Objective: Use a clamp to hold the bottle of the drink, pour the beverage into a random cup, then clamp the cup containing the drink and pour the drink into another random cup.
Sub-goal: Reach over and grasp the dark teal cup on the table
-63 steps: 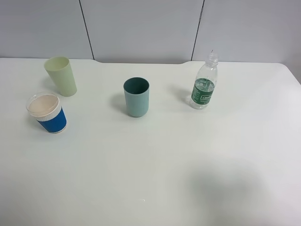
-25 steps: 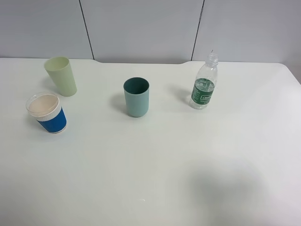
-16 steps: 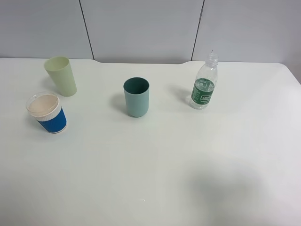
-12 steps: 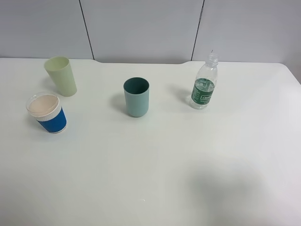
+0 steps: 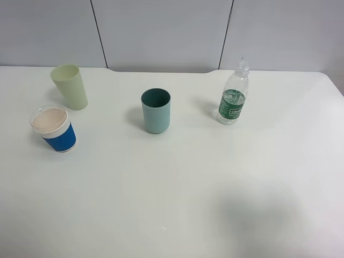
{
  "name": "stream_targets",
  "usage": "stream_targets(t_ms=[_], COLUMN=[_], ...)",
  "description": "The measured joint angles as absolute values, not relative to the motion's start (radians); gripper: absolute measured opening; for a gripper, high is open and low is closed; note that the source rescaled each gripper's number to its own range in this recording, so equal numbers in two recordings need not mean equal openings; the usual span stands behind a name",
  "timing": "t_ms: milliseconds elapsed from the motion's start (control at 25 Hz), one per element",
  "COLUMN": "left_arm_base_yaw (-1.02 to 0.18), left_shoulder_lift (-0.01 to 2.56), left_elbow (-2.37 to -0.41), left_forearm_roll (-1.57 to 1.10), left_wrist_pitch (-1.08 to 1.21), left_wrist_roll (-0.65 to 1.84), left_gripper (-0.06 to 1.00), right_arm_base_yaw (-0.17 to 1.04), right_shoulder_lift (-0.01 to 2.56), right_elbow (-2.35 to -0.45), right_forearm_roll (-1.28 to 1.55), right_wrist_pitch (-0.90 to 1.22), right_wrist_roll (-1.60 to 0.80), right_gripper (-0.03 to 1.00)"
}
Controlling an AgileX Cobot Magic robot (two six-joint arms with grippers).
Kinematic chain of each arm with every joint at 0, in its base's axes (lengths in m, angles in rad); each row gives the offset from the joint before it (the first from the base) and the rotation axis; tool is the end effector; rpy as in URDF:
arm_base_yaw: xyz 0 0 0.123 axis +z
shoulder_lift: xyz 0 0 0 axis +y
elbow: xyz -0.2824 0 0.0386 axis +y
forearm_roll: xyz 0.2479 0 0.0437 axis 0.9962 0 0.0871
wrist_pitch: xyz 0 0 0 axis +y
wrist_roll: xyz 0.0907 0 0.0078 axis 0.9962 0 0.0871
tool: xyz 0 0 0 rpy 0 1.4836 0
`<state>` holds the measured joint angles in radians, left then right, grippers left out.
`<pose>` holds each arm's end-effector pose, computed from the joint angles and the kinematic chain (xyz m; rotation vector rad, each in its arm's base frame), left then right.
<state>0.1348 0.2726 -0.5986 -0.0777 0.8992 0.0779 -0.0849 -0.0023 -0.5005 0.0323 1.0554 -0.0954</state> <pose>0.0400 -0.0002 0.3146 -0.0705 2.0534 0.0395 -0.0048 0.0030 0.2778 -0.0121 2.0366 -0.0746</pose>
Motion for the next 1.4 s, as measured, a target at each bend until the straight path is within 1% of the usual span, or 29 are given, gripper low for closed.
stream_targets(t_ms=[120,320,600,960,1080,1240,1400], left_arm_base_yaw=[0.123,0.025,-0.146,-0.439,-0.514,-0.574,-0.600], left_shoulder_lift=[0.370,0.506,0.688,0.858,0.923,1.023,1.134], left_elbow=[-0.599,-0.599,-0.599,-0.599,-0.599,-0.599,-0.599], left_forearm_roll=[-0.095,-0.097,-0.050,-0.050,-0.052,-0.065,-0.087], left_wrist_pitch=[0.858,0.837,0.825,0.817,0.793,0.704,0.597], left_wrist_roll=[0.114,0.172,0.256,0.358,0.367,0.372,0.372], left_gripper=[1.00,1.00,1.00,1.00,1.00,1.00,1.00], right_arm_base_yaw=[-0.085,-0.085,-0.085,-0.085,-0.085,-0.085,-0.085], right_shoulder_lift=[-0.002,-0.002,-0.002,-0.002,-0.002,-0.002,-0.002], right_elbow=[-0.500,-0.500,-0.500,-0.500,-0.500,-0.500,-0.500], right_forearm_roll=[0.032,0.032,0.032,0.032,0.032,0.032,0.032], right_wrist_pitch=[1.055,1.055,1.055,1.055,1.055,1.055,1.055], right_wrist_roll=[-0.095,-0.095,-0.095,-0.095,-0.095,-0.095,-0.095], right_gripper=[1.00,1.00,1.00,1.00,1.00,1.00,1.00])
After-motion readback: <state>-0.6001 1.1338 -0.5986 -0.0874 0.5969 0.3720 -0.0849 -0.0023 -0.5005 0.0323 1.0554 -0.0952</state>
